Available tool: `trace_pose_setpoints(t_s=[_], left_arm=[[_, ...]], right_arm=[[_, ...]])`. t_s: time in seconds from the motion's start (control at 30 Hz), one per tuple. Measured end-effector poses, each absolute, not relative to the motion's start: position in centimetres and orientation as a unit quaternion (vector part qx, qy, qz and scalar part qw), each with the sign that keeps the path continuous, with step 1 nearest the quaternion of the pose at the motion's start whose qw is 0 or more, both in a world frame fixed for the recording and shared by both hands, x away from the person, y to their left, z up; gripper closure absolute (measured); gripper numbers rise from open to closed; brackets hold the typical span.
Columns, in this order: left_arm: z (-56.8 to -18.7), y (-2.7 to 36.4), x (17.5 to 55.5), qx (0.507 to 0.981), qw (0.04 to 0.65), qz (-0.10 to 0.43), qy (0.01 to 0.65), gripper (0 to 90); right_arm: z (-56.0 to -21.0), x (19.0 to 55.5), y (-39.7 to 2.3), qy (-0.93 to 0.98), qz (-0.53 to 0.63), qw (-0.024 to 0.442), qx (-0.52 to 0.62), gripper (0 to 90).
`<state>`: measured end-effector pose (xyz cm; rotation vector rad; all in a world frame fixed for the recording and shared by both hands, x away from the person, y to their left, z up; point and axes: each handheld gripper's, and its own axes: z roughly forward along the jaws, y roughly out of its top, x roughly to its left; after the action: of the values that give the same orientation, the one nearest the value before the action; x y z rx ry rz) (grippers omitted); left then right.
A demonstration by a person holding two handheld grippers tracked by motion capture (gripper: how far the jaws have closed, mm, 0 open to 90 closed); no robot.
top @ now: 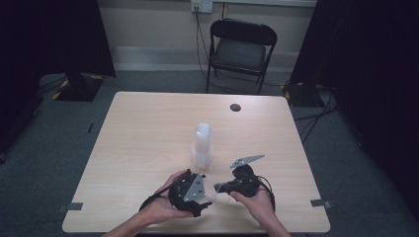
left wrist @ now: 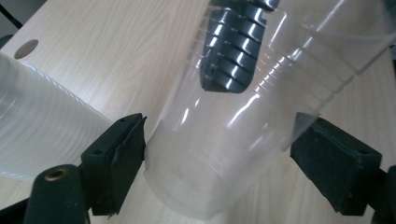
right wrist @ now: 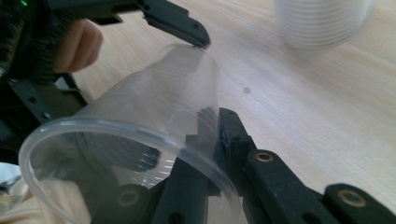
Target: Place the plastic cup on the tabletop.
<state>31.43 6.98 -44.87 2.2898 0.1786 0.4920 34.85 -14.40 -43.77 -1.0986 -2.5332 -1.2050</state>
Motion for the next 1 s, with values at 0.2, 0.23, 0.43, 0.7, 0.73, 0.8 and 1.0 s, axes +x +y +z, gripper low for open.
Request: trace_pose_setpoints(t_s=[0.2, 0.23, 0.43, 0.7, 0.73, 0.8, 1.0], left_arm=[[-44.9, 6.5, 31.0, 0.901, 0.386, 0.188, 0.056, 19.3], [-44.9, 6.5, 31.0, 0.901, 0.386, 0.188, 0.056, 19.9], [-45.1, 6.0, 30.6, 0.9, 0.394, 0.182, 0.047, 20.4], [-44.8, 5.7, 30.3, 0.897, 0.401, 0.18, 0.042, 22.2], [-44.7, 5.7, 30.2, 0.897, 0.403, 0.177, 0.041, 22.2], [-44.6, 5.6, 30.2, 0.896, 0.404, 0.177, 0.043, 22.2], [-44.7, 5.4, 30.1, 0.893, 0.412, 0.177, 0.047, 21.6]], right_arm=[[-44.0, 34.8, -14.1, -0.839, -0.394, 0.074, -0.368, 88.9], [-44.0, 34.8, -14.1, -0.839, -0.394, 0.074, -0.368, 88.9], [-44.3, 34.8, -13.3, -0.845, -0.385, 0.076, -0.363, 88.1], [-44.6, 34.8, -12.8, -0.842, -0.382, 0.087, -0.371, 88.7], [-44.7, 34.8, -12.7, -0.842, -0.381, 0.088, -0.372, 88.9], [-44.8, 34.8, -12.6, -0.842, -0.379, 0.09, -0.374, 88.9], [-44.9, 34.8, -12.4, -0.841, -0.377, 0.093, -0.377, 88.9]])
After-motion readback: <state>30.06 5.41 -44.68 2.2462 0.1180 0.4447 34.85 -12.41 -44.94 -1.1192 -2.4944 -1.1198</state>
